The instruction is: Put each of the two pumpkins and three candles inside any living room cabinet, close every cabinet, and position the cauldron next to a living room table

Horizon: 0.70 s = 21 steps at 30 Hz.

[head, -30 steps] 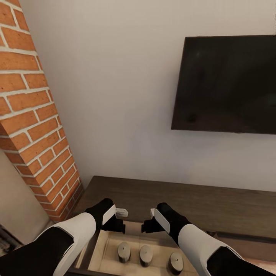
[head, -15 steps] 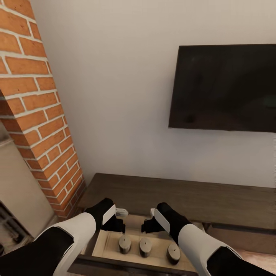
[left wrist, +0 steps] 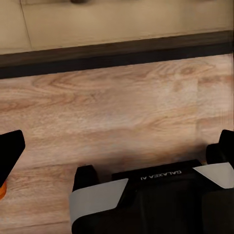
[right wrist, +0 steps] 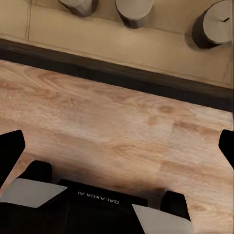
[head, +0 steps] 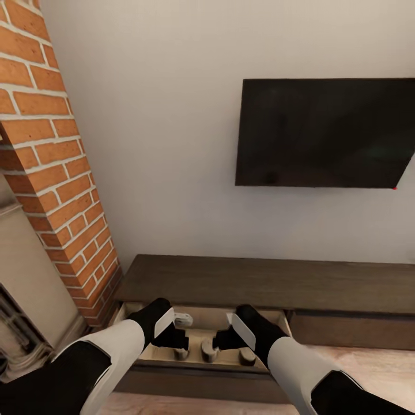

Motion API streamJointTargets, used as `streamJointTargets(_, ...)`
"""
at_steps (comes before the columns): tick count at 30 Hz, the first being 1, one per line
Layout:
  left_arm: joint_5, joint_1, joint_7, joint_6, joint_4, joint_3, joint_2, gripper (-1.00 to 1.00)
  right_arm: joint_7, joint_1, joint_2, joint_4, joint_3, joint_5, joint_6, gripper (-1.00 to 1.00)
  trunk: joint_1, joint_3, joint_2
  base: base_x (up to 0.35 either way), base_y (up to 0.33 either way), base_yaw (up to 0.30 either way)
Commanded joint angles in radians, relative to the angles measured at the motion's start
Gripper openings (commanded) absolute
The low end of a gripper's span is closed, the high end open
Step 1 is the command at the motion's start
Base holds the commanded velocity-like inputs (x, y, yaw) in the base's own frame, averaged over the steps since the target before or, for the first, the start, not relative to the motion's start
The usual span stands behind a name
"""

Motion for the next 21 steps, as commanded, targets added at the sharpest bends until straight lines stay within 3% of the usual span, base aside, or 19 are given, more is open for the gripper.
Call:
streamJointTargets(1,0.011,0.000,0.007,0.004,-0.002,-0.004,0.001,1.00,-0.009,-0.001,0.000,-0.001,0.006,-0.011,0.002,1.00,-0.001,0.000,-0.001,-0.314,0.000,-0.216)
streamJointTargets(6,0.010,0.001,0.006,-0.090,-0.001,-0.003,0.003,1.00,-0.009,-0.001,0.000,-0.001,0.006,-0.010,0.005,1.00,-0.001,0.007,-0.001,-0.314,0.000,-0.211)
streamJointTargets(9,0.012,0.001,0.005,-0.106,-0.005,-0.001,0.003,1.00,-0.006,-0.001,0.000,-0.001,0.007,-0.010,0.005,1.00,-0.001,0.011,-0.001,-0.314,0.000,-0.139)
streamJointTargets(21,0.019,0.001,0.001,-0.142,-0.004,0.007,0.003,1.00,-0.006,-0.001,0.000,-0.001,0.016,-0.008,0.005,1.00,-0.001,0.029,-0.001,-0.040,0.000,-0.010)
